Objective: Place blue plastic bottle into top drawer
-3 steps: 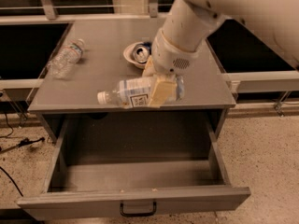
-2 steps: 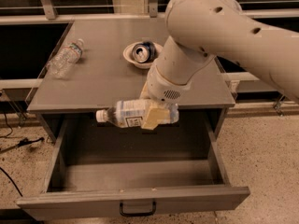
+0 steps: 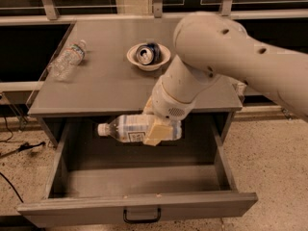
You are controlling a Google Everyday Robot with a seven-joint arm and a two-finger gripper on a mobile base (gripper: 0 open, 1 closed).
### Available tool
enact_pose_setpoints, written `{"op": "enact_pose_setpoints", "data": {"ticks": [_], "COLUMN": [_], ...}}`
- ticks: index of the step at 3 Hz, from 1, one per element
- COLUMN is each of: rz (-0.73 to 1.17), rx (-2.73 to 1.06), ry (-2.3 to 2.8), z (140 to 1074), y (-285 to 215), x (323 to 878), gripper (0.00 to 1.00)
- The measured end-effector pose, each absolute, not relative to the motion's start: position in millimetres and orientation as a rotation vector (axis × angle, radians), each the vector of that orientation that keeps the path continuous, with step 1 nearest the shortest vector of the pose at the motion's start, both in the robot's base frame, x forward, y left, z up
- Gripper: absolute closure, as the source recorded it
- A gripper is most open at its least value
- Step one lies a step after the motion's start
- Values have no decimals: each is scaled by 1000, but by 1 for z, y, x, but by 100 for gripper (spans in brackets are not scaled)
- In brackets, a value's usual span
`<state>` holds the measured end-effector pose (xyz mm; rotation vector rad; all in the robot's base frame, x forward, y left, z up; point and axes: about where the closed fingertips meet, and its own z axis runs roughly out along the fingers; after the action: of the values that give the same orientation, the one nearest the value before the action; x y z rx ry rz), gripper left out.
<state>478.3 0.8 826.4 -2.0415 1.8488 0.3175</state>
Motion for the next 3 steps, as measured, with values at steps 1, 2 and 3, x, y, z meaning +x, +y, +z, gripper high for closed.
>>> {"op": "enact_pose_setpoints", "data": {"ticks": [1, 2, 3], "rz": [367, 404, 404], "rx": [-2014, -1966, -1945], "ry": [1858, 1859, 1829], "z": [806, 785, 767], "y": [2, 2, 3], "x": [469, 461, 458], "gripper": [100, 100, 100]}}
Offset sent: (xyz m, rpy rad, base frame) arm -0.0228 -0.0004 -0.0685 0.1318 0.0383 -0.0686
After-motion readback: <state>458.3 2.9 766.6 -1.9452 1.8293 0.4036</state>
